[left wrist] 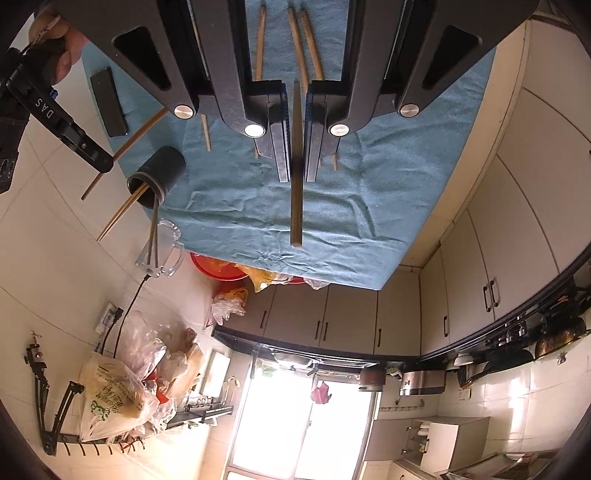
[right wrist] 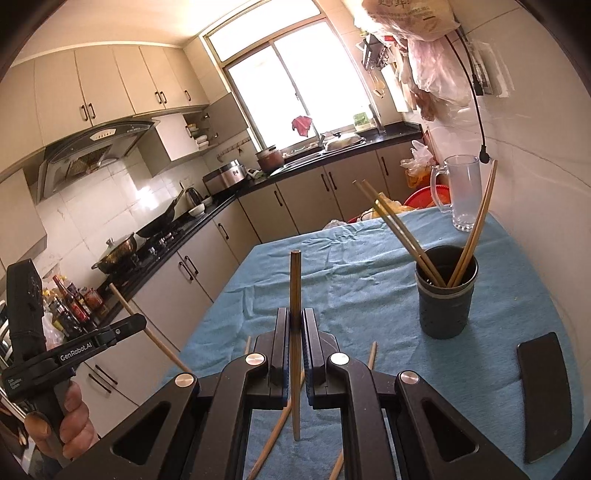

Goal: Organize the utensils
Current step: 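Lift the left tool's chopstick upright over the black holder while the right tool carries its own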

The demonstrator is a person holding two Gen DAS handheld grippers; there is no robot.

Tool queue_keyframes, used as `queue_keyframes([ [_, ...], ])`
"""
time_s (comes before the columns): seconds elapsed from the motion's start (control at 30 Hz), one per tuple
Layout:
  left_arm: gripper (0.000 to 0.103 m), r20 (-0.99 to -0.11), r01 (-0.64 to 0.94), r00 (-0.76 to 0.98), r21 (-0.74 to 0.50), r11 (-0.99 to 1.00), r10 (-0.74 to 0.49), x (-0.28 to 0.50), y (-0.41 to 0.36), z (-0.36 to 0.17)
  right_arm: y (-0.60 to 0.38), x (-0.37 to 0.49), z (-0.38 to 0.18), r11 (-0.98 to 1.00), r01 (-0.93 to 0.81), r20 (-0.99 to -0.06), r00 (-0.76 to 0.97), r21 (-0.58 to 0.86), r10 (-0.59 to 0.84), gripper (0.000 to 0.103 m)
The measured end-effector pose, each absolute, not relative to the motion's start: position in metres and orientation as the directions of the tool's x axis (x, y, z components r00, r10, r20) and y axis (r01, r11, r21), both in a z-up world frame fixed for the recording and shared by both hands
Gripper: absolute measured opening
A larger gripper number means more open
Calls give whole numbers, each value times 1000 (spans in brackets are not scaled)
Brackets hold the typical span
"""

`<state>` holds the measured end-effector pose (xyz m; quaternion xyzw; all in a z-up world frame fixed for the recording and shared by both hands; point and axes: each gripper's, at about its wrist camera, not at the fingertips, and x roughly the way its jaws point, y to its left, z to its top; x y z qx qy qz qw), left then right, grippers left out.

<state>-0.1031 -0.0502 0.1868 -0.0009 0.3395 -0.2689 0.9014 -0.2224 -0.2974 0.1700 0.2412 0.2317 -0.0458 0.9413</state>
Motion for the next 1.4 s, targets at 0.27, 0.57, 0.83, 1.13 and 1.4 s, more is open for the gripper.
queue_keyframes([
  [0.27, 6, -604, 519, 616, -171, 837, -505, -107, -65, 194, -306, -231, 175, 870, 210, -440, 898, 446, 9, 7],
  [0.57, 6, -608, 548, 598, -165, 820, -522, -110, -85, 199, -322, -244, 182, 853, 235, -419, 908, 466, -21, 7],
  [0.83, 6, -604, 587, 579, -157, 794, -548, -113, -107, 210, -350, -262, 191, 824, 279, -391, 917, 493, -76, 7],
  [1.13, 6, -594, 648, 552, -137, 749, -586, -122, -151, 230, -392, -285, 207, 780, 325, -357, 924, 535, -140, 7],
  [1.4, 6, -571, 691, 525, -147, 708, -631, -123, -193, 255, -424, -300, 227, 760, 356, -316, 926, 543, -207, 7],
])
